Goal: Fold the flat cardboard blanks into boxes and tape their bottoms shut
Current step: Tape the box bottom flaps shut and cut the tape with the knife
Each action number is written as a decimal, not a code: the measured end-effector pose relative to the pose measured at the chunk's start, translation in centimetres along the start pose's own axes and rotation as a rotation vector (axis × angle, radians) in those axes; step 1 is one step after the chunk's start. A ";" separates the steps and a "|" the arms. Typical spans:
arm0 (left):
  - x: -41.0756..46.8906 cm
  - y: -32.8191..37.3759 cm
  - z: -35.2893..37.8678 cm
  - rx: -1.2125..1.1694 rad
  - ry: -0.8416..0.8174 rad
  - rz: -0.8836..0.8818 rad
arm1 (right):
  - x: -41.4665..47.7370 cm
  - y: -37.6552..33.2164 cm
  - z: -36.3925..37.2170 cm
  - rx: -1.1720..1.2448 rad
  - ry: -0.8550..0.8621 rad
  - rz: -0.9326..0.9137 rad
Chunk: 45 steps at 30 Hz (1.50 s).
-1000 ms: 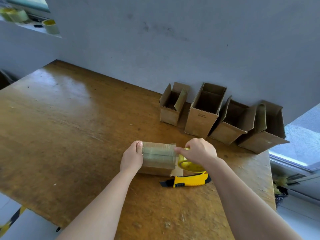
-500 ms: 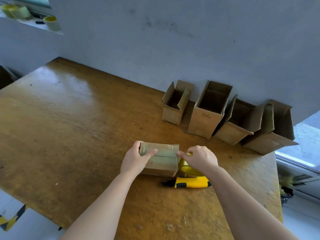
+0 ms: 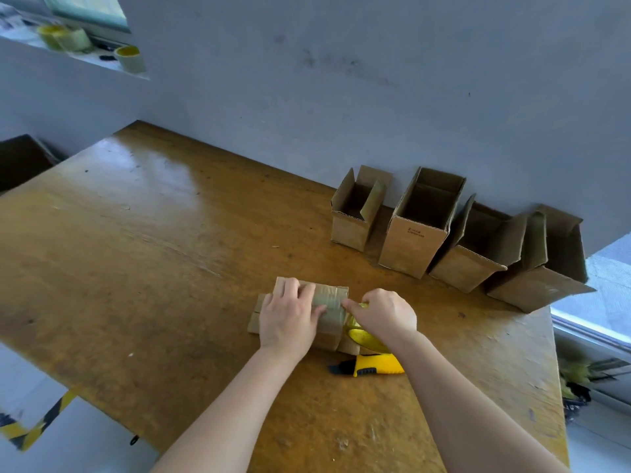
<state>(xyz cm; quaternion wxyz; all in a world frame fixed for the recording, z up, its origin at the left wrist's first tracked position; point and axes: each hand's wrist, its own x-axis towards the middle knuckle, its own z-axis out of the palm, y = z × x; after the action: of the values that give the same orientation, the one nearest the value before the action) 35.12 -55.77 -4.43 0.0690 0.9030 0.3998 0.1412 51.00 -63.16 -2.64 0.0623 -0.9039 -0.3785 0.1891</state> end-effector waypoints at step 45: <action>1.9 -8.5 -1.5 0.035 -0.272 -0.040 | -5.1 -7.7 4.8 0.729 -0.526 0.016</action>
<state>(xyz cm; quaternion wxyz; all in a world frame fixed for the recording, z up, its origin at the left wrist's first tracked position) 29.87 -48.67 -4.63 0.1097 0.9067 0.4072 0.0092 40.78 -61.42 -3.55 0.2768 -0.7470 -0.2831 0.5340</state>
